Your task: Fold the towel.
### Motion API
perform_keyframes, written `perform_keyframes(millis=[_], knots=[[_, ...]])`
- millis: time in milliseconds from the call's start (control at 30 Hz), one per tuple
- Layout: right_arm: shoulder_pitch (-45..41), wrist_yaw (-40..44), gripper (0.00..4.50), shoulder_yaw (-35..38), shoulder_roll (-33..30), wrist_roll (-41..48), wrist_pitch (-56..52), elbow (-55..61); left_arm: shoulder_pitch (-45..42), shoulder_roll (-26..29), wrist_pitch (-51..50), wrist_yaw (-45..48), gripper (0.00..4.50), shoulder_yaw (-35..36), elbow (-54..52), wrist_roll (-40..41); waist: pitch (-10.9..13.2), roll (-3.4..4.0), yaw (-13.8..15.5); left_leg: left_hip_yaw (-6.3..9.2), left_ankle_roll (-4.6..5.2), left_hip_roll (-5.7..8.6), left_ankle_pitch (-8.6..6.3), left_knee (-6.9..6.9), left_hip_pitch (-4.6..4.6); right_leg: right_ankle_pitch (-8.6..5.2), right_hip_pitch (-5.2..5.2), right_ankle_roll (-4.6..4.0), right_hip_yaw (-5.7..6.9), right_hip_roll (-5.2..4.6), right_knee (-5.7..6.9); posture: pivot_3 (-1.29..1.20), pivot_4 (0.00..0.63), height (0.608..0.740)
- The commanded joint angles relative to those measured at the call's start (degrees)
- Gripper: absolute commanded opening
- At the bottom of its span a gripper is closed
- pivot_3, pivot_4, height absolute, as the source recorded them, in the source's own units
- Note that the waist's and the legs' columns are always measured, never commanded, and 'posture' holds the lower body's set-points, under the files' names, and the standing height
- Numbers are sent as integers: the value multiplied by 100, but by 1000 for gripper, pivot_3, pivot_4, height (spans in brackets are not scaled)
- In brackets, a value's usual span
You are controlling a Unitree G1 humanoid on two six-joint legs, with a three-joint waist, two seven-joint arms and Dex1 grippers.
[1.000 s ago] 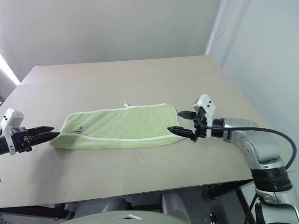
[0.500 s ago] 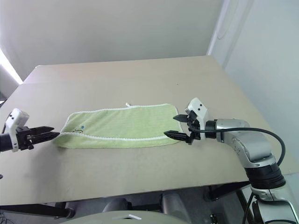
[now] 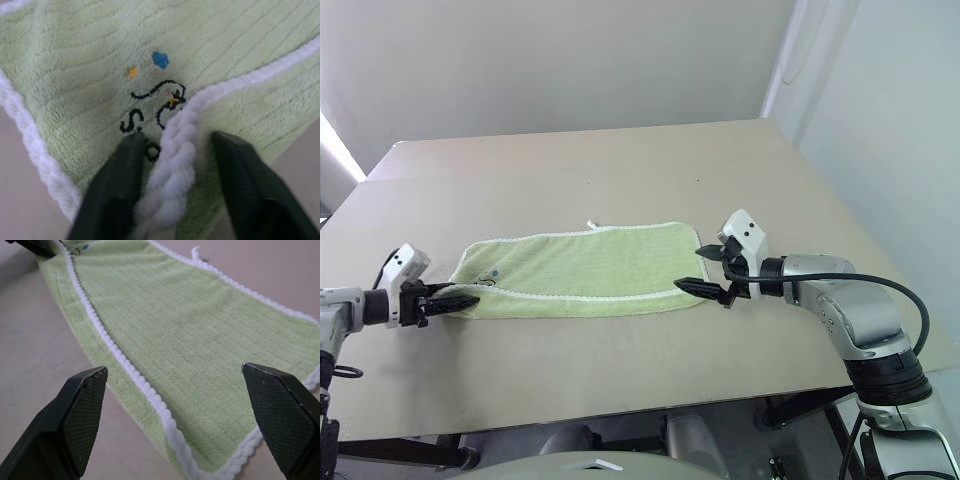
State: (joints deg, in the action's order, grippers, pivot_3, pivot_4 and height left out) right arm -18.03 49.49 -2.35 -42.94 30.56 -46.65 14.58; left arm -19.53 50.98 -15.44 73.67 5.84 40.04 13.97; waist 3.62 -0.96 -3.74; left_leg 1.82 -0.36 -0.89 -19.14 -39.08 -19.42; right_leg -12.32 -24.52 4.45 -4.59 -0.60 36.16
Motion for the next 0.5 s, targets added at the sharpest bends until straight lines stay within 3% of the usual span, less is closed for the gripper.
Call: perform_keyframes(millis=[33, 100, 500], knots=[[-2, -40, 4500, 174, -71, -5, 34, 201, -188, 21, 82, 79, 843, 91, 60, 40, 0, 0, 2, 0, 0, 0, 0, 0, 0, 0, 0, 0, 0, 0, 0, 0, 0, 712], [8, -69, 4500, 187, -63, 5, 27, 219, -233, 1, -1, 101, 73, 136, 31, 116, 0, 0, 3, 0, 0, 0, 0, 0, 0, 0, 0, 0, 0, 0, 0, 0, 0, 712], [90, 187, 4500, -72, -212, -83, -76, 68, -85, 86, 8, 192, 29, 125, -210, 66, -1, -1, 6, 0, 0, 0, 0, -1, 1, 0, 0, 0, -1, 0, 1, 0, 0, 712]])
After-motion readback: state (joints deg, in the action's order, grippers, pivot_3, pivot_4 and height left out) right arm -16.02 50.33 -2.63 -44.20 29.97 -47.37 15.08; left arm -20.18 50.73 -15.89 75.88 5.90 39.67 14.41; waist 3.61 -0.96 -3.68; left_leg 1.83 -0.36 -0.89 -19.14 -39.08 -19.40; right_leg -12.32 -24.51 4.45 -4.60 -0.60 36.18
